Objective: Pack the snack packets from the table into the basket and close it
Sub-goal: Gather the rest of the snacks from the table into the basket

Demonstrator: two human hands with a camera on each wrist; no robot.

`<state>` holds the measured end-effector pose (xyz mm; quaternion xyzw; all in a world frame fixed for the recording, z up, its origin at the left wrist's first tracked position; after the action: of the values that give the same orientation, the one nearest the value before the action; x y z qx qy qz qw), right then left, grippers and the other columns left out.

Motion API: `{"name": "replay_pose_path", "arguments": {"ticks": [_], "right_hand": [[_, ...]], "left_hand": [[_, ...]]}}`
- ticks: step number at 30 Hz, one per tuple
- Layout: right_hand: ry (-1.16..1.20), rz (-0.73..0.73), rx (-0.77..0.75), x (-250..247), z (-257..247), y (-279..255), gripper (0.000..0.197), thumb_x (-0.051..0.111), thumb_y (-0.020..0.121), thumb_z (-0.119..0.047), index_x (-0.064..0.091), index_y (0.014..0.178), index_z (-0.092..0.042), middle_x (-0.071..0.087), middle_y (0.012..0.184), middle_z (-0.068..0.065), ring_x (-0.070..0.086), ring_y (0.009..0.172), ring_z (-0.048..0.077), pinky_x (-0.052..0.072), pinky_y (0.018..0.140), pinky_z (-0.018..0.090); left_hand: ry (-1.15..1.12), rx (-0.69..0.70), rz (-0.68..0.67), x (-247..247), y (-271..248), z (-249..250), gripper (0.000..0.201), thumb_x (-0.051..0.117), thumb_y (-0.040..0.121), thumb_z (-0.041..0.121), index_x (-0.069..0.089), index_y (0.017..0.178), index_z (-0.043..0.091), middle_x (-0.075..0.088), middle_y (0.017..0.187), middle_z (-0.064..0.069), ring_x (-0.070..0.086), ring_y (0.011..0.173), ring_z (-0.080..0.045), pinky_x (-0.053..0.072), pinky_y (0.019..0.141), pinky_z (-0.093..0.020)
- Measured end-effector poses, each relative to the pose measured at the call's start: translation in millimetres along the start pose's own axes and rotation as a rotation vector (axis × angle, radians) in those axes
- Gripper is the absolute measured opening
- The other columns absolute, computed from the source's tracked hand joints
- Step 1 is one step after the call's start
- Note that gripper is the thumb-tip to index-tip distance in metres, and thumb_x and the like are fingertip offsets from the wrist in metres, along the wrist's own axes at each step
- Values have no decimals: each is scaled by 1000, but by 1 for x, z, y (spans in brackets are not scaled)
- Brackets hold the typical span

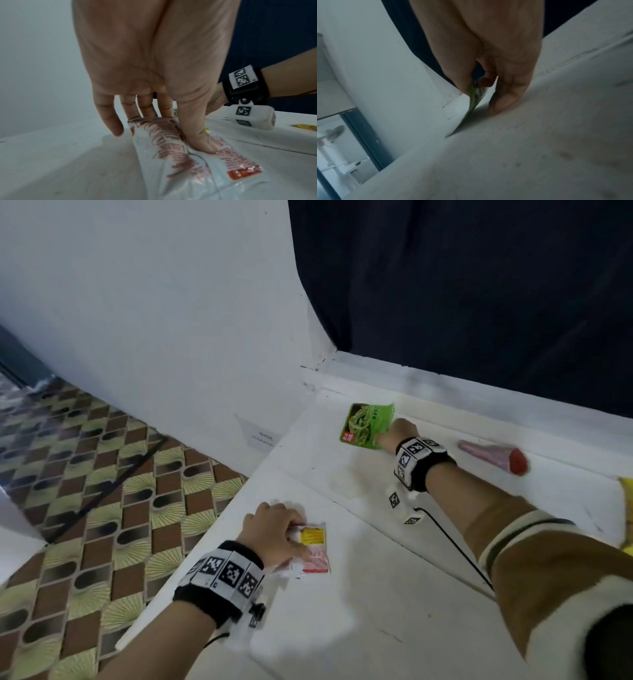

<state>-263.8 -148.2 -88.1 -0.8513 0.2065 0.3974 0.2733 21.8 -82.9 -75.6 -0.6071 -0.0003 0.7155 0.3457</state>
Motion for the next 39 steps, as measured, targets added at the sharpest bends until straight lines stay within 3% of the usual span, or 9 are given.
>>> {"name": "replay_pose_path", "arguments": {"ticks": [4, 9, 13, 19, 22, 27, 33, 37, 39], "right_hand": [[239, 22, -119, -18, 9, -24, 18, 53, 89, -21, 44, 74, -18, 56, 82, 5, 59, 83, 28, 44, 71, 33], [425, -16, -166, -80, 46, -82, 35, 54, 86, -13, 43, 119, -10, 56, 98, 9, 55, 82, 22, 44, 61, 27], [501, 4, -218, -163, 98, -147, 37, 58, 85, -6, 43, 118, -16, 60, 92, 7, 60, 68, 14, 47, 43, 18], [411, 143, -233, -297, 232, -253, 39, 65, 82, -2, 51, 115, -17, 62, 110, 5, 66, 86, 20, 55, 54, 30], [340, 245, -137, -352, 316, -303, 41, 62, 85, 0, 52, 123, -12, 61, 113, 9, 65, 84, 22, 53, 54, 27], [306, 356, 49, -421, 451, -384, 43, 58, 90, 0, 47, 129, -15, 55, 92, 0, 64, 81, 34, 54, 84, 53], [235, 457, 237, -478, 593, -434, 37, 57, 88, -2, 48, 121, -16, 65, 94, 17, 59, 60, 28, 54, 50, 34], [213, 418, 336, -501, 660, -441, 29, 61, 84, -5, 52, 110, -13, 64, 107, 24, 67, 86, 40, 57, 75, 55], [217, 383, 381, -510, 681, -441, 30, 59, 85, -2, 52, 111, -12, 63, 109, 22, 65, 87, 38, 58, 74, 50]], "left_hand": [[-125, 46, 33, -4, 3, 17, 43, 77, 71, 38, 61, 105, 16, 50, 93, 2, 50, 84, -15, 39, 73, -24], [-217, 88, 104, -17, -6, 74, 38, 73, 75, 42, 49, 98, 24, 55, 68, 6, 59, 69, -20, 41, 60, -27], [-253, 288, 173, -34, -25, 156, 47, 71, 78, 46, 51, 110, 18, 52, 65, 5, 50, 59, -8, 34, 52, -16], [-361, 572, 39, -20, -52, 301, 44, 67, 85, 38, 53, 124, 24, 63, 115, 6, 62, 94, -13, 52, 84, -29], [-355, 678, -9, 3, -69, 386, 38, 64, 87, 29, 53, 123, 23, 64, 110, 10, 63, 97, -12, 52, 87, -28], [-345, 831, -42, 50, -110, 530, 36, 66, 82, 18, 56, 115, 26, 66, 107, 8, 64, 94, -11, 50, 82, -23], [-195, 978, -59, 100, -157, 678, 46, 68, 84, 25, 52, 126, 17, 59, 112, 2, 59, 100, -16, 49, 86, -29], [-34, 1015, -104, 133, -172, 744, 44, 69, 83, 25, 54, 123, 19, 59, 110, 2, 58, 103, -15, 47, 84, -27], [61, 1027, -118, 149, -173, 773, 41, 70, 81, 22, 57, 119, 18, 60, 110, -1, 58, 99, -16, 48, 81, -26]]}}
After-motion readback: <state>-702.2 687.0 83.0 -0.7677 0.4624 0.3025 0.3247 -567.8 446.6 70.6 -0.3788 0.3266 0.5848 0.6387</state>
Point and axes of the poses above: each hand's wrist, its own y-axis towards the middle knuckle, its own x-axis out of the palm, z = x × y, the point moved 1 cm from there along y, towards the middle knuckle
